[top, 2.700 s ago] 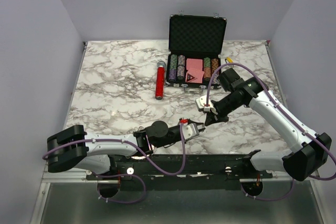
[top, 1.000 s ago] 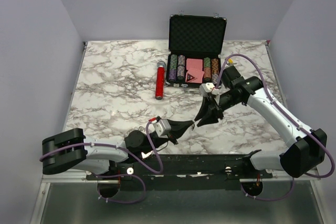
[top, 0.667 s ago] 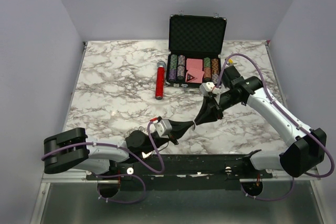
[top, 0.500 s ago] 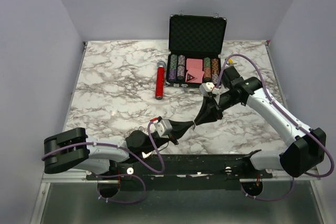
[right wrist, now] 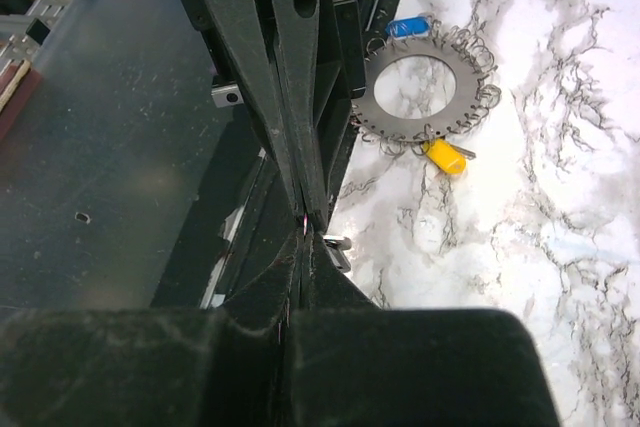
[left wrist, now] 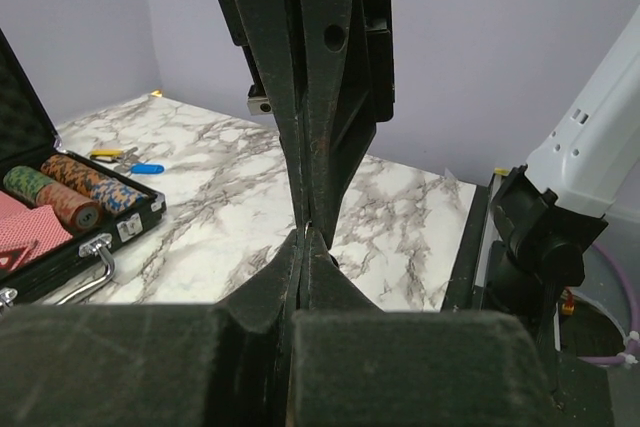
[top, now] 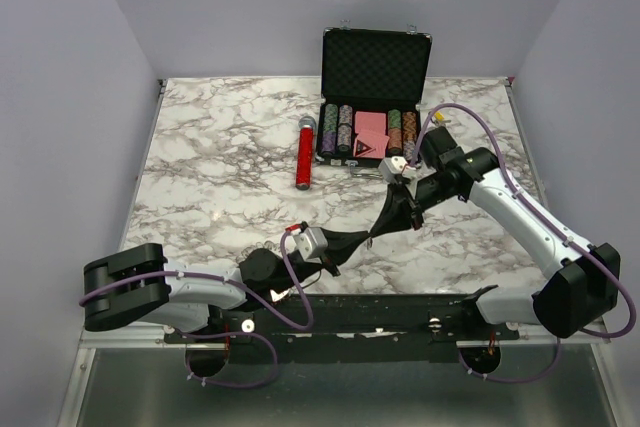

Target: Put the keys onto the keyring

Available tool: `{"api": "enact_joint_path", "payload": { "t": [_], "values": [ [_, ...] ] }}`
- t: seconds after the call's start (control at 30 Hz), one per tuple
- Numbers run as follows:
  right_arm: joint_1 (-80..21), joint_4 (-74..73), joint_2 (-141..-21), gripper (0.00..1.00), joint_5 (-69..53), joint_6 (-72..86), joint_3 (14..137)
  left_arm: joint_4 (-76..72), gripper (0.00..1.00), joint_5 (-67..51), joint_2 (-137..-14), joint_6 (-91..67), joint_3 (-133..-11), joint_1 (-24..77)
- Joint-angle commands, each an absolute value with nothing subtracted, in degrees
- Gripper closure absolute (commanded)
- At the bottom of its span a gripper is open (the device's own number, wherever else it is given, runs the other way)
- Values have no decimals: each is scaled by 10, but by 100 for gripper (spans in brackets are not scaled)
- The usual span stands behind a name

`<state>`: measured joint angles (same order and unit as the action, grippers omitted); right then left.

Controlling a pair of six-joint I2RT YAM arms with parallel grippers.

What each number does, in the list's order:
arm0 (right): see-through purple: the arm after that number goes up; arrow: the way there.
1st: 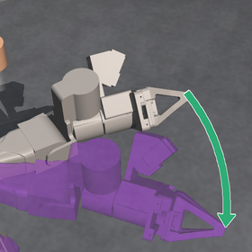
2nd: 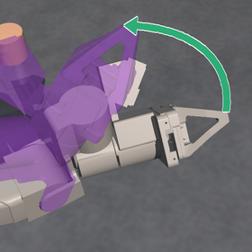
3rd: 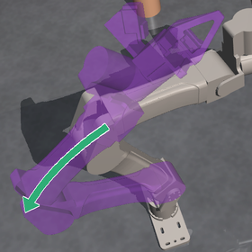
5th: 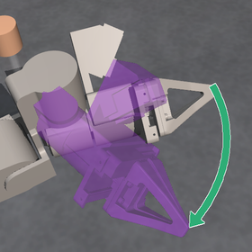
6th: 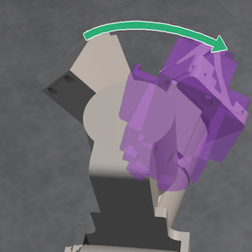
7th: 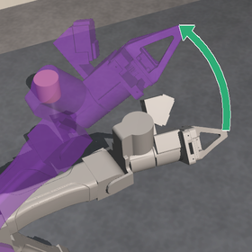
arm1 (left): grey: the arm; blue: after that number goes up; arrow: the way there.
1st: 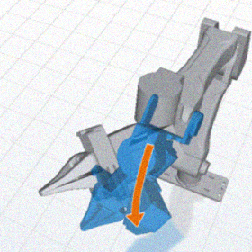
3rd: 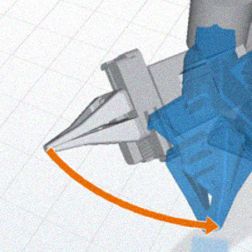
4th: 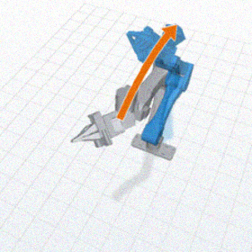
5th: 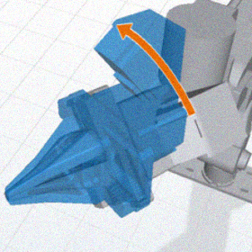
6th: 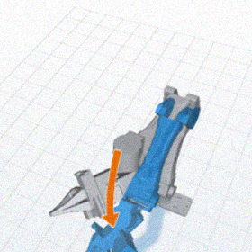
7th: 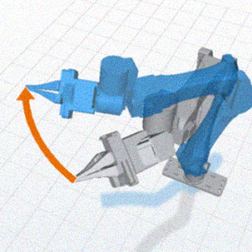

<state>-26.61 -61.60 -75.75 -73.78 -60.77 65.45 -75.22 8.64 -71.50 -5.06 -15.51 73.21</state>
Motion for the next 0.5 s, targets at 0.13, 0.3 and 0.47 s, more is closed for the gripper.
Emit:
{"api": "enact_joint_path", "payload": {
  "t": [0.13, 0.3, 0.47],
  "values": [
    [-265, -659, -761, 99, -571, -565, 708, -775, 35, 159, -642, -38, -110, 733],
    [-263, -705, -743, 99, -346, -564, 702, -469, 25, 179, -464, -20, -118, 733],
    [-212, -704, -729, 99, -179, -569, 629, -206, 23, 190, -313, -17, -141, 731]
  ]
}}
